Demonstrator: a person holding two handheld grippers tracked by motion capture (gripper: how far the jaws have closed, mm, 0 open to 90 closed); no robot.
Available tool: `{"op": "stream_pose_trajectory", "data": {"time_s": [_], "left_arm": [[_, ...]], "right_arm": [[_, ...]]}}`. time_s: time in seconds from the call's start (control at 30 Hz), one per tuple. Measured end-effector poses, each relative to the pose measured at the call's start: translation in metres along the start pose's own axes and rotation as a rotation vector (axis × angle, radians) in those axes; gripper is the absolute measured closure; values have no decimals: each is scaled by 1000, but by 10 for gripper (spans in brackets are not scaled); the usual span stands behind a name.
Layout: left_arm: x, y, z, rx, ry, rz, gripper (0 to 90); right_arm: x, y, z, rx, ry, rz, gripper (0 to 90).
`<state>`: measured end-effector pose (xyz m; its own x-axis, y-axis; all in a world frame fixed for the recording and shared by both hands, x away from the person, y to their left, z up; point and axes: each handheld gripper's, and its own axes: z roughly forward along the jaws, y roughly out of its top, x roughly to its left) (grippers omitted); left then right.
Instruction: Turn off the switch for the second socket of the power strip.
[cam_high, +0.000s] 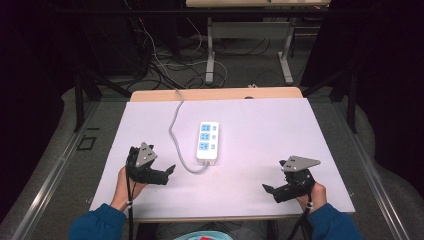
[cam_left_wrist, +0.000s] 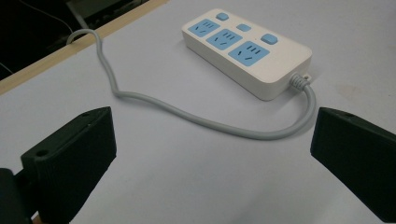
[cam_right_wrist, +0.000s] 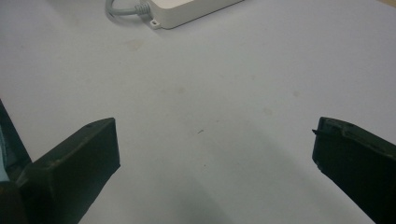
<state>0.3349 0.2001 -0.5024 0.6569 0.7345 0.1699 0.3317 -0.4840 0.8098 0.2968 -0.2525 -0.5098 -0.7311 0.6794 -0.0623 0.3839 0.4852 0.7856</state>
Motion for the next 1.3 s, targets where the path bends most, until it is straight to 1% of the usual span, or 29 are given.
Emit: {"op": "stream_pose_trajectory", "data": {"time_s": [0.03,0.13,0.17,0.27,0.33,0.5,0.53,0.57,0.6,0.63,0.67,0.7,0.77,0.9,0.97,1.03,1.07,1.1,1.13,1.17,1.2,1.23,1.3], "left_arm": [[0,1,1,2,-2,-2,4],[0,4,6,-3,-4,-3,4],[1,5,7,0,-3,4,4],[2,8,11,4,-2,5,4],[1,9,13,1,-8,-2,4],[1,14,20,5,-12,10,4],[1,15,22,4,-7,21,4],[1,16,23,7,-11,16,4],[1,17,24,11,-9,22,4],[1,17,26,1,-16,11,4],[0,18,27,4,-19,9,4],[1,19,28,7,-20,13,4],[1,21,31,10,-24,19,4],[1,24,37,11,-22,28,4],[1,26,39,8,-23,26,4],[1,28,41,13,-27,24,4],[1,28,42,15,-28,28,4],[0,29,43,7,-27,18,4],[1,30,44,13,-28,29,5],[0,31,45,9,-29,18,5],[1,32,46,9,-26,25,5],[0,33,46,11,-31,20,5],[1,35,48,9,-30,26,5]], "right_arm": [[0,0,0,6,3,0,3],[1,0,0,0,-2,2,3],[0,0,0,1,-2,3,3],[0,0,0,2,-1,1,4],[0,0,0,5,3,0,4],[0,0,0,1,1,-1,5],[0,0,0,4,3,1,5],[0,0,0,4,3,1,5],[0,0,0,4,4,2,5],[0,0,0,2,0,2,6],[1,0,0,1,0,3,6],[0,0,0,7,7,0,6],[1,0,0,2,0,-1,6],[0,0,0,5,4,-1,7],[0,1,-1,22,9,-1,7],[1,0,0,13,6,0,7],[1,1,0,19,8,-1,7],[1,0,0,12,6,-1,7],[1,0,0,12,6,-1,7],[0,1,0,20,8,-2,7],[1,0,0,9,6,0,8],[0,0,0,8,6,0,7],[1,0,0,8,4,-2,8]]}}
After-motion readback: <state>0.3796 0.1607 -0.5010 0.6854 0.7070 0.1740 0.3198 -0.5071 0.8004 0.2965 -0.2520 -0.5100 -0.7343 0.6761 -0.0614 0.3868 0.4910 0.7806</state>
